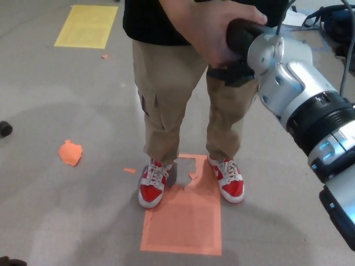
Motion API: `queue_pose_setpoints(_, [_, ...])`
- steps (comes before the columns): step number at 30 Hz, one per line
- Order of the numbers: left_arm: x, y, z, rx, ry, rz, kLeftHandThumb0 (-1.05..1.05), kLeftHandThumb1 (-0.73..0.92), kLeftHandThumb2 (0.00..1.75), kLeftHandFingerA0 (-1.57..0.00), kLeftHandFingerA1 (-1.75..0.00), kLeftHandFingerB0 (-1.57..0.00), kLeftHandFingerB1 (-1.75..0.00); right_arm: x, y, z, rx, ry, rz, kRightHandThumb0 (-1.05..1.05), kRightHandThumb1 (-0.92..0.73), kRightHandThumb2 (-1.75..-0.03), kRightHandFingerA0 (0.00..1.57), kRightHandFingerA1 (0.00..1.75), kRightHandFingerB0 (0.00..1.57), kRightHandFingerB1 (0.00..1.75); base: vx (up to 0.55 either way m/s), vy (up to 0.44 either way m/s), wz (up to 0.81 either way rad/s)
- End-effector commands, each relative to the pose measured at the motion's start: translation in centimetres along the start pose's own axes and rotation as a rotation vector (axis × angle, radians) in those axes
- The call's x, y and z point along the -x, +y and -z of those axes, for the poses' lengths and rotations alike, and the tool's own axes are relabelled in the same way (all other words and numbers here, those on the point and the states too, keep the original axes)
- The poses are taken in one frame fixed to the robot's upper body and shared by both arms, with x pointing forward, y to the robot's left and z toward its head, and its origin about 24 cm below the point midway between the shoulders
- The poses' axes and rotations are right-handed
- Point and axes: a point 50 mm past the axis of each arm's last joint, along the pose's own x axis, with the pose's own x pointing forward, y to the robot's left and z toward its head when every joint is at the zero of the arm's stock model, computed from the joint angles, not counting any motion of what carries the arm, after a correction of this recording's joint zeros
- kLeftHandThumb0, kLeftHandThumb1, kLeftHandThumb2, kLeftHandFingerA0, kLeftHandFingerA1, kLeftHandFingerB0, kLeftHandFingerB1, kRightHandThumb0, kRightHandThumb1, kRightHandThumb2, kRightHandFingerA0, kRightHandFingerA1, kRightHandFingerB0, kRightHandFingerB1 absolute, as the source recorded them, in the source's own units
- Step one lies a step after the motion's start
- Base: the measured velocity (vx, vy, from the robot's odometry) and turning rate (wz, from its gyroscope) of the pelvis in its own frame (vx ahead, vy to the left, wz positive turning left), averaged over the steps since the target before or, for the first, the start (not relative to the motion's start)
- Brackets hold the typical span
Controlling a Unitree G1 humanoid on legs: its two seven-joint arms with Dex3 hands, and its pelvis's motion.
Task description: The robot extends its right arm to grab a person's hand and shakes it
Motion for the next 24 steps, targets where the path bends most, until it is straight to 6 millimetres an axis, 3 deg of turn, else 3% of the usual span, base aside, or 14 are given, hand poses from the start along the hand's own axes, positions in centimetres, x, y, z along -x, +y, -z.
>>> queue_pose_setpoints(1, [0.7, 0.6, 0.9, -0.029, 0.015, -0.002, -0.33, 0.63, 1.15, -0.01, -0.47, 0.0, -0.46, 0.4, 0.0, 0.3, -0.059, -0.085, 0.119, -0.23, -0.74, -0.62, 1.01, 0.65, 0.39, 0.4, 0.0, 0.0, 0.0])
queue_pose_setpoints(3, [0.7, 0.6, 1.0, -0.041, 0.021, -0.009, -0.32, 0.64, 1.15, -0.01, -0.47, 0.0, -0.46, 0.9, -0.7, -0.3, -0.067, -0.114, 0.156, -0.22, -0.7, -0.61, 0.99, 0.64, 0.4, 0.39, 0.0, 0.0, 0.0])
queue_pose_setpoints(4, [0.7, 0.7, 1.0, -0.041, 0.015, -0.014, -0.63, 0.92, 0.72, -0.23, -0.35, -0.17, -0.31, 1.2, -1.2, -0.6, -0.073, -0.13, 0.175, -0.2, -0.68, -0.61, 0.96, 0.63, 0.4, 0.39, 0.0, 0.0, 0.0])
queue_pose_setpoints(8, [0.8, 0.7, 1.0, -0.026, -0.015, -0.022, -0.61, 0.92, 0.73, -0.28, -0.37, -0.22, -0.32, 3.9, -4.4, -2.4, -0.092, -0.271, 0.309, -0.21, -0.77, -0.63, 0.99, 0.66, 0.4, 0.4, 0.0, 0.0, 0.0])
queue_pose_setpoints(9, [0.8, 0.7, 0.9, -0.007, -0.017, -0.015, -0.32, 0.65, 1.16, -0.01, -0.47, 0.0, -0.46, 5.7, -6.0, -3.3, -0.143, -0.343, 0.374, -0.18, -0.74, -0.62, 1.07, 0.7, 0.42, 0.39, 0.0, 0.0, 0.0])
queue_pose_setpoints(11, [0.8, 0.8, 0.9, -0.005, -0.01, -0.019, -0.33, 0.62, 1.14, -0.01, -0.46, 0.0, -0.45, 8.1, -7.9, -4.3, -0.173, -0.409, 0.445, -0.19, -0.8, -0.64, 1.08, 0.59, 0.39, 0.38, 0.0, 0.0, 0.0])
queue_pose_setpoints(13, [0.6, 1.0, 0.7, -0.046, 0.012, -0.028, -0.33, 0.62, 1.15, -0.01, -0.46, 0.0, -0.46, 9.7, -9.2, -4.9, -0.199, -0.452, 0.503, -0.17, -0.76, -0.62, 1.04, 0.6, 0.41, 0.38, 0.0, 0.0, 0.0])
queue_pose_setpoints(15, [0.7, 1.1, 0.7, -0.05, 0.014, -0.029, -0.33, 0.62, 1.15, -0.01, -0.46, 0.0, -0.46, 9.8, -9.2, -5.0, -0.203, -0.454, 0.506, -0.17, -0.76, -0.62, 1.04, 0.6, 0.41, 0.38, 0.0, 0.0, 0.0])
queue_pose_setpoints(16, [0.7, 1.0, 0.8, -0.041, 0.008, -0.032, -0.63, 0.92, 0.71, -0.24, -0.35, -0.2, -0.31, 9.4, -8.8, -4.7, -0.216, -0.445, 0.499, -0.16, -0.74, -0.62, 1.06, 0.61, 0.43, 0.39, 0.0, 0.0, 0.0])
queue_pose_setpoints(18, [0.8, 0.9, 0.9, -0.031, 0.005, -0.029, -0.62, 0.92, 0.71, -0.24, -0.34, -0.21, -0.31, 9.1, -8.4, -4.5, -0.216, -0.437, 0.488, -0.16, -0.75, -0.62, 1.07, 0.62, 0.43, 0.4, 0.0, 0.0, 0.0])
queue_pose_setpoints(19, [0.8, 0.9, 0.9, -0.009, -0.013, -0.013, -0.31, 0.65, 1.16, -0.02, -0.47, -0.01, -0.46, 7.7, -7.4, -3.8, -0.21, -0.385, 0.434, -0.16, -0.75, -0.62, 1.03, 0.62, 0.41, 0.41, 0.0, 0.0, 0.0])
queue_pose_setpoints(21, [0.9, 0.7, 1.1, -0.005, -0.016, 0.002, -0.32, 0.65, 1.16, -0.01, -0.47, 0.0, -0.46, 6.2, -5.8, -2.8, -0.211, -0.309, 0.354, -0.14, -0.7, -0.6, 1.0, 0.62, 0.43, 0.41, 0.0, 0.0, 0.03])
queue_pose_setpoints(22, [0.9, 0.8, 1.1, -0.011, -0.012, -0.003, -0.62, 0.92, 0.72, -0.22, -0.35, -0.18, -0.31, 5.7, -5.3, -2.4, -0.201, -0.283, 0.336, -0.12, -0.69, -0.6, 0.99, 0.6, 0.43, 0.4, 0.0, 0.0, 0.0])
queue_pose_setpoints(24, [0.8, 0.8, 1.0, -0.035, -0.008, -0.009, -0.61, 0.92, 0.73, -0.22, -0.35, -0.17, -0.31, 4.2, -4.0, -1.5, -0.19, -0.228, 0.284, -0.12, -0.68, -0.6, 0.98, 0.6, 0.47, 0.42, 0.0, 0.0, 0.0])
